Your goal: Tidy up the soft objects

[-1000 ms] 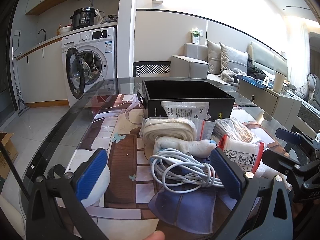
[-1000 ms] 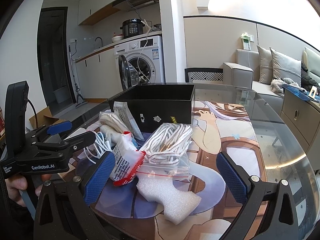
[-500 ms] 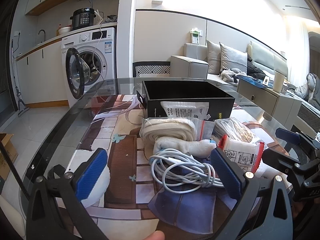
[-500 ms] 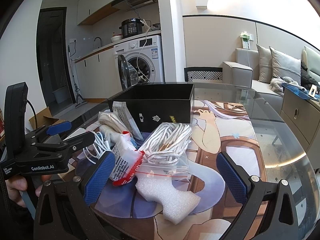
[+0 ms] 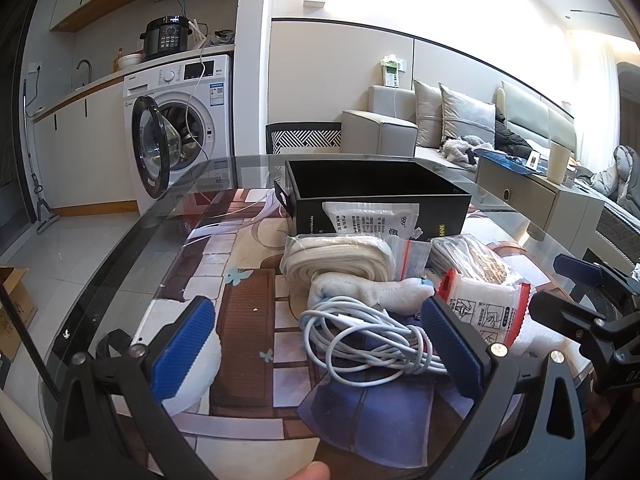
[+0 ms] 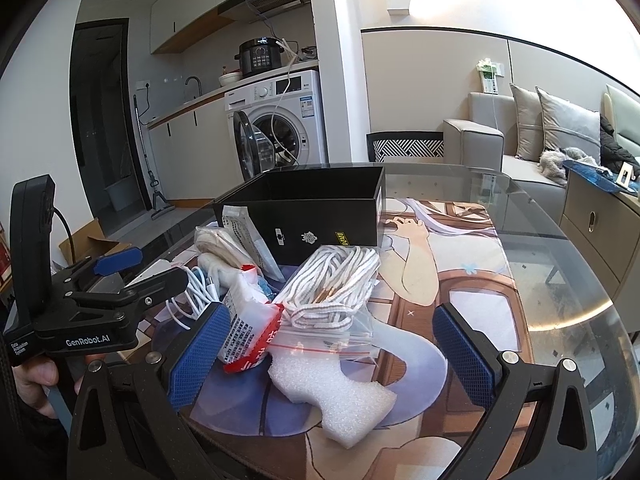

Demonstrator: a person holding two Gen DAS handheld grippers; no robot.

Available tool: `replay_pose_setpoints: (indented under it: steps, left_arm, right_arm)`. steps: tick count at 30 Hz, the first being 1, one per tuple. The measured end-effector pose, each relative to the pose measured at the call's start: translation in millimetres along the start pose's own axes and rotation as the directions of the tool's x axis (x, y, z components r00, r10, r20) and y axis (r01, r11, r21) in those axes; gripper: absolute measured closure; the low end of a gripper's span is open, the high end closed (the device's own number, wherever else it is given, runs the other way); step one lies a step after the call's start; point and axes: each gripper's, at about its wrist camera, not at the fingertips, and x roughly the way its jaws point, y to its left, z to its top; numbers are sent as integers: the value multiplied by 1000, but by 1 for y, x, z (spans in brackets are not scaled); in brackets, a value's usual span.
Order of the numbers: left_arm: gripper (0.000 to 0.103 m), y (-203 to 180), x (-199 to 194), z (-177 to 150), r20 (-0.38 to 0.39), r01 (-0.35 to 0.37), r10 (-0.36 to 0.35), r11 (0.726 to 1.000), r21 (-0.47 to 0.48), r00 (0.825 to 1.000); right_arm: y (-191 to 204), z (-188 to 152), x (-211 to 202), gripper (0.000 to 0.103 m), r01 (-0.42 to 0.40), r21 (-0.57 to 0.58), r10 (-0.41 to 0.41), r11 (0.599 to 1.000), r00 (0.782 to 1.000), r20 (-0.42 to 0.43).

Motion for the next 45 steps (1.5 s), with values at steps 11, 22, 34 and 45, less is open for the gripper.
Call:
replay_pose_setpoints:
  steps: [11,22,34,45]
  left_arm:
    - [0,1,-3,-2,19,4,-4,1000,16,1000]
    - [0,-1,-2,-1,4,12,-12,1000,20,1000]
    - [0,1,1,1,-8,15,-15,1000,17,1000]
    - [0,-3,0,0,-9,28,-28,999,26,1000]
  right_arm:
    - [-1,-1,0,0,-2,2,2,1000,1000,-10]
    - [-5,-6,-1,0,-3,-9,2,1000,999,-48]
    - [-3,-21,18,1,-28,-31,22,999,985,-169]
    - [12,-25,29,28,-50,-135,23,990,981,-195]
